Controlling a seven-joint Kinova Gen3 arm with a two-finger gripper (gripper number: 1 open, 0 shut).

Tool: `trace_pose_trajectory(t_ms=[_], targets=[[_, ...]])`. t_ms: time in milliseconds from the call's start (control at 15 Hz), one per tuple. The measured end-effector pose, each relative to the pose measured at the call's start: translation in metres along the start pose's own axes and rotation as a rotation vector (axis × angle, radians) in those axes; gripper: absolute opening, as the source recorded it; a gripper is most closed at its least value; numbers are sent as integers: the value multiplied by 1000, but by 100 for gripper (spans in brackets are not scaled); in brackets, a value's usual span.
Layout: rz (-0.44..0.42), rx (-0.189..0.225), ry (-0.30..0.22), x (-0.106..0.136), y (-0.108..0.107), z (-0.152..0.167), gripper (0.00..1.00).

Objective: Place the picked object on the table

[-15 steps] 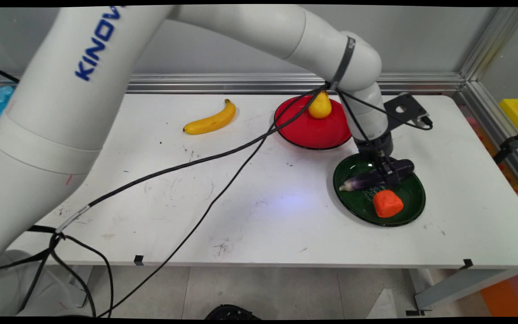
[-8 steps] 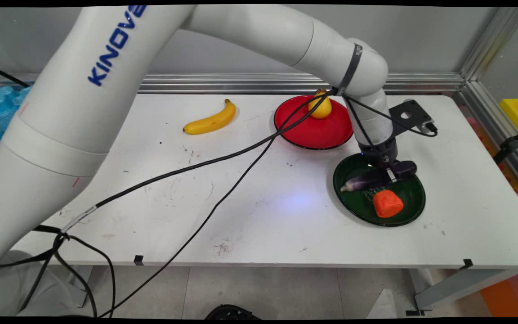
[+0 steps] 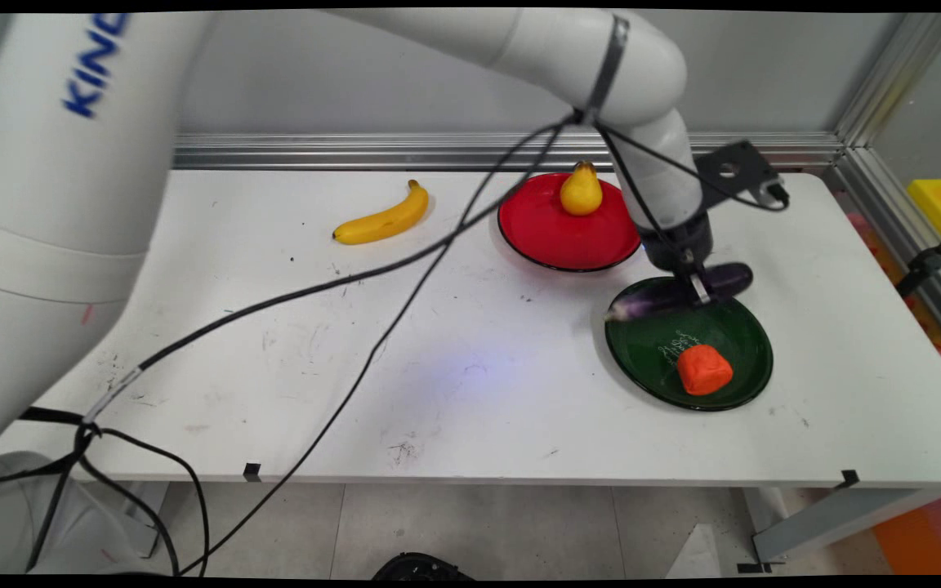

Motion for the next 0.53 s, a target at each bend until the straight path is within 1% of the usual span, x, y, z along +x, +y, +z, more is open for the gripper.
trace_pose_trajectory(t_ms=[200,400,533], targets=[[34,15,-17,-15,-7,-37,0],[71,15,-60,-50,-16,-73,0],[72,13,-80,-72,-19,-88,0]])
